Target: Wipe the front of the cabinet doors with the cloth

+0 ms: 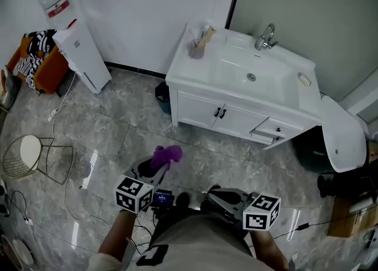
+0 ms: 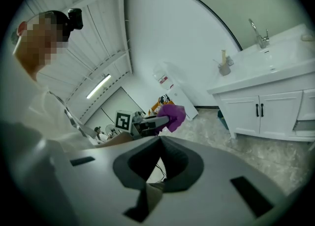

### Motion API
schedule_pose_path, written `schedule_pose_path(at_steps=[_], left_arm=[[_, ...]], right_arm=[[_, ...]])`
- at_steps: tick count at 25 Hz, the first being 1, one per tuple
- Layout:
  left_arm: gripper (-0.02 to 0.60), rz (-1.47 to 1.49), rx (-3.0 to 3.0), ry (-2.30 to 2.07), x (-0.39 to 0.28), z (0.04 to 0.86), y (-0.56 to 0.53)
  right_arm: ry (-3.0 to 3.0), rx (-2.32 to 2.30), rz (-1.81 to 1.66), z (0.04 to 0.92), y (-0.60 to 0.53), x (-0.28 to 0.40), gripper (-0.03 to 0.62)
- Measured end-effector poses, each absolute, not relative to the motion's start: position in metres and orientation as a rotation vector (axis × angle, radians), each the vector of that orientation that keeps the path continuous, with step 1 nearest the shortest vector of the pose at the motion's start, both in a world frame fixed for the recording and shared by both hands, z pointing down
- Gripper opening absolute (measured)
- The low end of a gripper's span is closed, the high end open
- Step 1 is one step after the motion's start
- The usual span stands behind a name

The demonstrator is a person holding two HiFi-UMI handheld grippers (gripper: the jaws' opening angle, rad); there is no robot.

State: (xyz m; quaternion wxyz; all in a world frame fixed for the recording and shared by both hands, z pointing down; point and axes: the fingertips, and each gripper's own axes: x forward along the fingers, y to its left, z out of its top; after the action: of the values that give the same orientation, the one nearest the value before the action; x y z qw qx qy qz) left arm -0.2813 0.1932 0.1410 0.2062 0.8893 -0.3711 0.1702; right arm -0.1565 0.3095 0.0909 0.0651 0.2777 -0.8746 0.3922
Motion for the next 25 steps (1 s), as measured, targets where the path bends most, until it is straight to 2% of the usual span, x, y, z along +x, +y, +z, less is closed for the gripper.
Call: schedule_pose_path(at_steps=[14,25], left_arm=[[0.127,0.605,2.419,-1.193,-0.202,0.135,0.146],[0.127,0.76,2.261,-1.365,-0.219,0.169,0.116]], right_arm=[[-2.746,0.785,1.121,0.084,0.253,-0.039,0.009],[-2.688,0.524,1.187,0.114,0.241,-0.033,0.009]])
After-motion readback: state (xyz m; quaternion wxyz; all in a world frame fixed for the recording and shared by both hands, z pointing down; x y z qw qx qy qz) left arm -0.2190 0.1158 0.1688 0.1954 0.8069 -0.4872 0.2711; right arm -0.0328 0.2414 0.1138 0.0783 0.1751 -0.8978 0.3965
